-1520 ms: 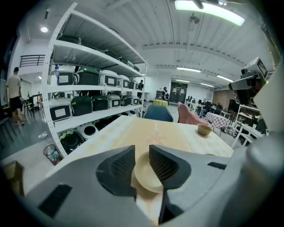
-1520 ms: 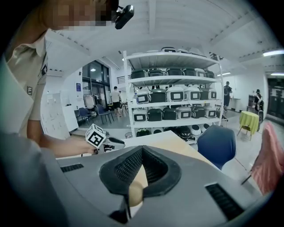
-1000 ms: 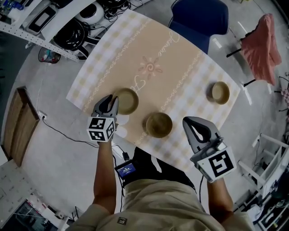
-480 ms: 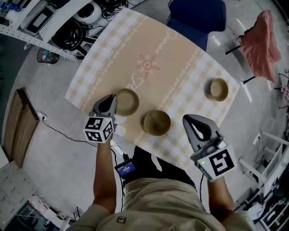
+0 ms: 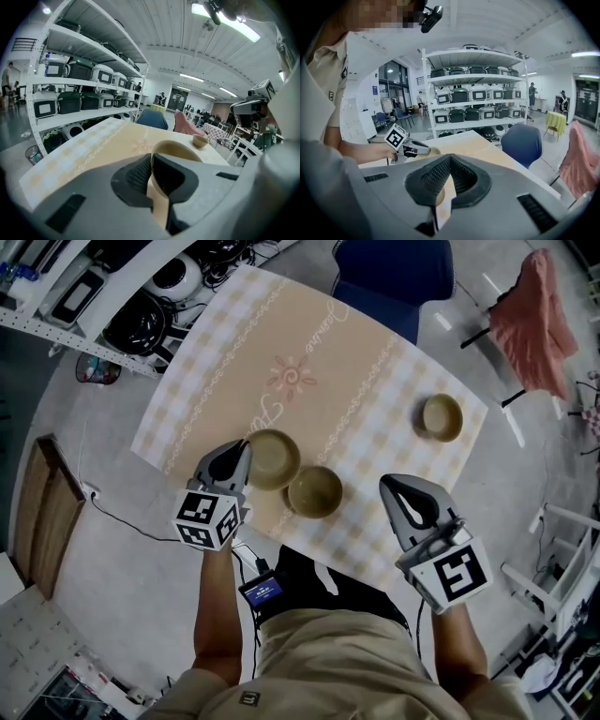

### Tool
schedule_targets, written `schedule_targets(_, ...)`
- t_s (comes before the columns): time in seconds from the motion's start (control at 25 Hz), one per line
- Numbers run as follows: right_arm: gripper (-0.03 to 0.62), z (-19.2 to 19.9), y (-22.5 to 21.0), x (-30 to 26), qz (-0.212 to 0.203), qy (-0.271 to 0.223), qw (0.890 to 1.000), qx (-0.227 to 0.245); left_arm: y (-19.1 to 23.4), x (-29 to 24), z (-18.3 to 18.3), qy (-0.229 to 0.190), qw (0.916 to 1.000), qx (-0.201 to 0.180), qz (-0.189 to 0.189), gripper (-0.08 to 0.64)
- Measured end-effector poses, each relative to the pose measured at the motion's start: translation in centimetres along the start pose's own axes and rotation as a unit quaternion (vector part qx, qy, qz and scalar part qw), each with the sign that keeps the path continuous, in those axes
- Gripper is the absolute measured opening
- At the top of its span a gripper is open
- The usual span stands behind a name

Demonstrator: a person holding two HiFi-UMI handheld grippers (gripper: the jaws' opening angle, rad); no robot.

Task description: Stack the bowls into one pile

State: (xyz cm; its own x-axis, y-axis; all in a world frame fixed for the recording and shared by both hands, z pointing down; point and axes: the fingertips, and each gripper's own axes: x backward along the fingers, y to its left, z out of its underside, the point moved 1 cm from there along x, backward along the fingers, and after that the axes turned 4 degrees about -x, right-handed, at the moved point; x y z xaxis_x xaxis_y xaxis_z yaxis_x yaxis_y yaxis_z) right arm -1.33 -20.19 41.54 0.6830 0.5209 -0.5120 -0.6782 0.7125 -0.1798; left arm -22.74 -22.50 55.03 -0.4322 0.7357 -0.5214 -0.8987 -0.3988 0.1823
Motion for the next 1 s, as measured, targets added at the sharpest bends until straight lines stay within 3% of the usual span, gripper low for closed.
schedule_targets(1.0, 0.003, 3.3, -3.9, 4.3, 0.032, -0.008, 0.999, -0.025, -8.7, -2.7, 3.9, 0.060, 0.9960, -0.011, 0.066, 0.021)
